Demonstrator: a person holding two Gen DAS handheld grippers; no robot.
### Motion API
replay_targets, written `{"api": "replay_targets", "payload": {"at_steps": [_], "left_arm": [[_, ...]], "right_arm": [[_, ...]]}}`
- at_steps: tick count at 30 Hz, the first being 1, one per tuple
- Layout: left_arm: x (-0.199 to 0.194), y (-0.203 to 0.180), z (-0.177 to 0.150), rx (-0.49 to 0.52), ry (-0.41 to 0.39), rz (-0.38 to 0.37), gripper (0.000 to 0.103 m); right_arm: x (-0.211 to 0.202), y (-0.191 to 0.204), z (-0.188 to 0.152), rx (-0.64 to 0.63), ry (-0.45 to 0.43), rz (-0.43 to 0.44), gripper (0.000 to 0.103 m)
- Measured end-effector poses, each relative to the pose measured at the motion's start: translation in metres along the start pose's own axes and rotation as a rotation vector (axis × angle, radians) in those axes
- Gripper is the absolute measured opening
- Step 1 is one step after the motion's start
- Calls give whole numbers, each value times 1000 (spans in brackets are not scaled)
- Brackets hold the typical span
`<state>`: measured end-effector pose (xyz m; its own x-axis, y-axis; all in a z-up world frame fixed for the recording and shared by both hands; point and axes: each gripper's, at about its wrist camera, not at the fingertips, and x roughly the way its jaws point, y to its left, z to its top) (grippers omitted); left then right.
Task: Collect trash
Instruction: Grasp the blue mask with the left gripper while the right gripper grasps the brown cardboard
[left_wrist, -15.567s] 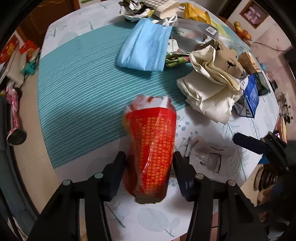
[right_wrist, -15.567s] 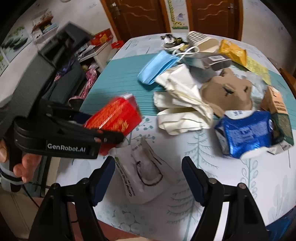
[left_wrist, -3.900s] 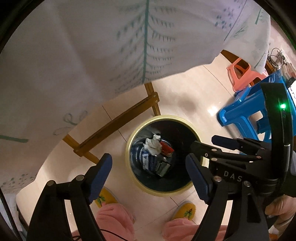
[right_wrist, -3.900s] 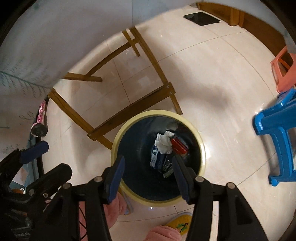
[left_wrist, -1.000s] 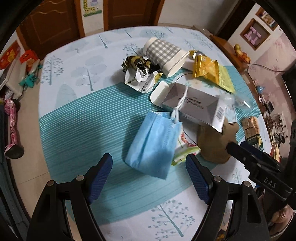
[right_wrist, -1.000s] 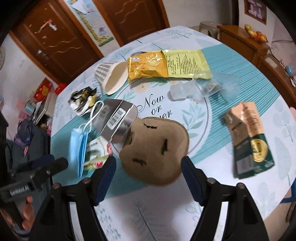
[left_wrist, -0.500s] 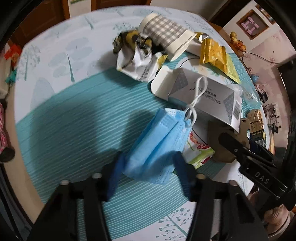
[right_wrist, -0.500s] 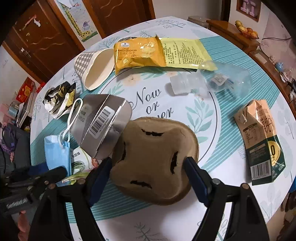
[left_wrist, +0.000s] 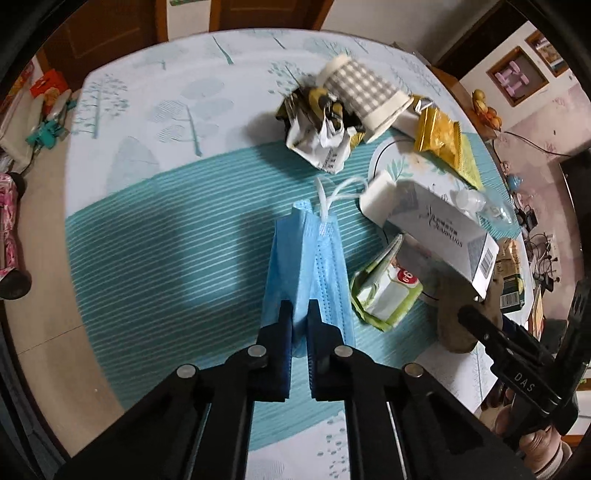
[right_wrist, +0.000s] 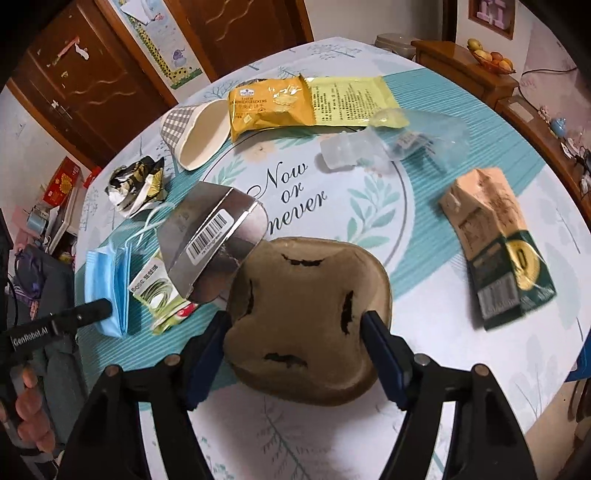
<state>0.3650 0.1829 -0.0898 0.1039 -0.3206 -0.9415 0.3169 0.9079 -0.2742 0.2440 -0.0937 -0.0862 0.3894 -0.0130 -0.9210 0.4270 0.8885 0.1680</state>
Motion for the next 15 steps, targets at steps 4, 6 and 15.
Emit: {"api": "replay_targets", "payload": {"at_steps": [4, 6, 15], "left_arm": [[-26, -8, -6, 18, -39, -9, 4], [-39, -15, -11, 43, -62, -8, 4], [-81, -62, -41, 175, -109, -54, 4]], "right_arm": [[-15, -1, -7, -5, -11, 22, 72], [-27, -1, -12, -14, -31, 20, 72], [-83, 7, -23, -97, -148, -17, 72]]}}
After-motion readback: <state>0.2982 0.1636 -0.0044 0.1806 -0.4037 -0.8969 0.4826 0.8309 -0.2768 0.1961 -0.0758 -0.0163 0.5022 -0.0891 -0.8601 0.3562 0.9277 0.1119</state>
